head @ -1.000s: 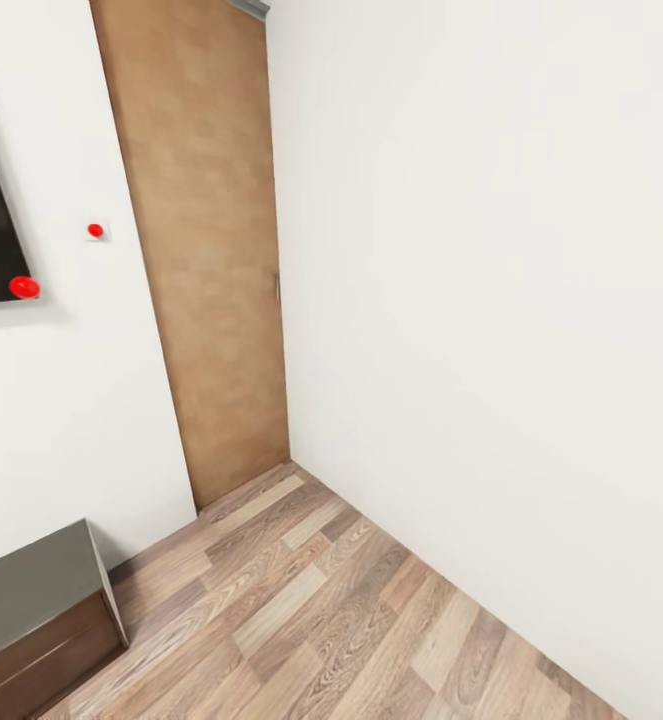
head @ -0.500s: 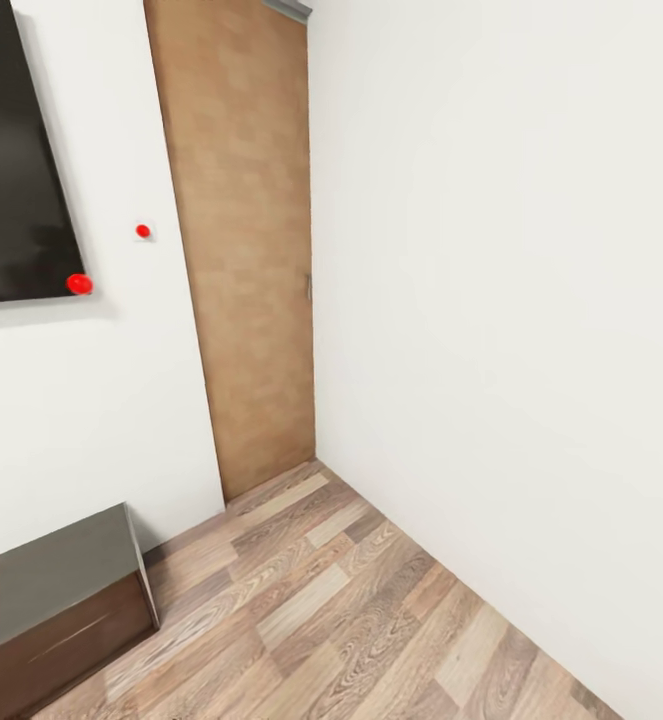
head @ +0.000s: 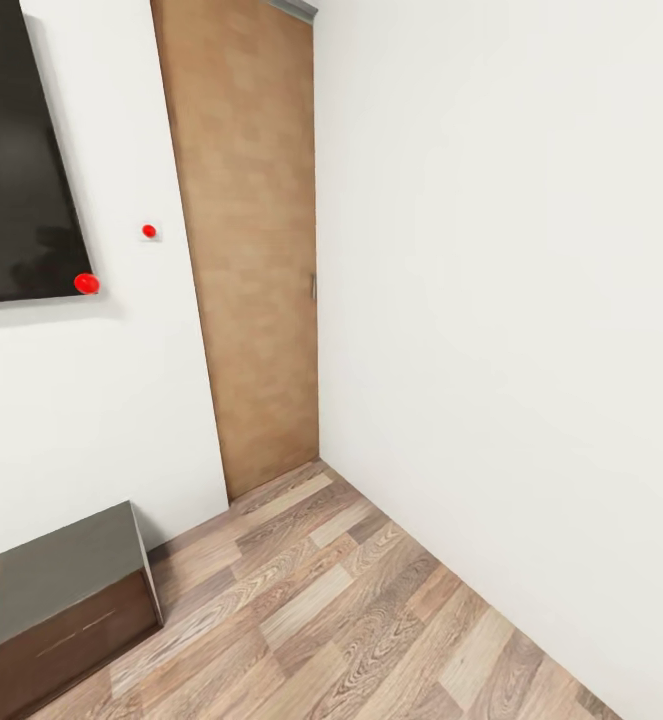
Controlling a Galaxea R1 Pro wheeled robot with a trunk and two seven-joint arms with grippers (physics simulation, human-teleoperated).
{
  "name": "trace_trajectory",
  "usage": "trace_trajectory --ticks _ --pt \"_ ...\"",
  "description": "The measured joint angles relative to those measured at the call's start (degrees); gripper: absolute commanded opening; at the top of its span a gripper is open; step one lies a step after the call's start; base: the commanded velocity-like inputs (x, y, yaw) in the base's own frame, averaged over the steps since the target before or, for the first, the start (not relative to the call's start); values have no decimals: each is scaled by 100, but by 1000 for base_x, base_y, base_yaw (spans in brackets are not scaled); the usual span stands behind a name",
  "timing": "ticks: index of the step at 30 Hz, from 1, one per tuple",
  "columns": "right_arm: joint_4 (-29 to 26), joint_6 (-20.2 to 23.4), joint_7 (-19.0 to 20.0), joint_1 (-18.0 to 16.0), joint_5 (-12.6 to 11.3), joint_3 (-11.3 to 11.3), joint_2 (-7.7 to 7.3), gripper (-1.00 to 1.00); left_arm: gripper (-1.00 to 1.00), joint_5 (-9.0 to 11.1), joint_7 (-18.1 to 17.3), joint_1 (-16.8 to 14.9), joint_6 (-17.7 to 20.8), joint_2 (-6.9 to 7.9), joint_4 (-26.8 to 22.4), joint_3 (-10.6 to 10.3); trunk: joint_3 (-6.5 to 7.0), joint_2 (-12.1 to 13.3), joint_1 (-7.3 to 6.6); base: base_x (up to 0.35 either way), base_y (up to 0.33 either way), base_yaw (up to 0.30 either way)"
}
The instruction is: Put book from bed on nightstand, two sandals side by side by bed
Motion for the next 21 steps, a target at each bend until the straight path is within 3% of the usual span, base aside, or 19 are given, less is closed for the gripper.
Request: trace_trajectory --ticks 21 --pt "1 0 4 0 -22 -8 -2 100 100 0 0 0 0 0 0 0 0 0 1 20 -13 58"
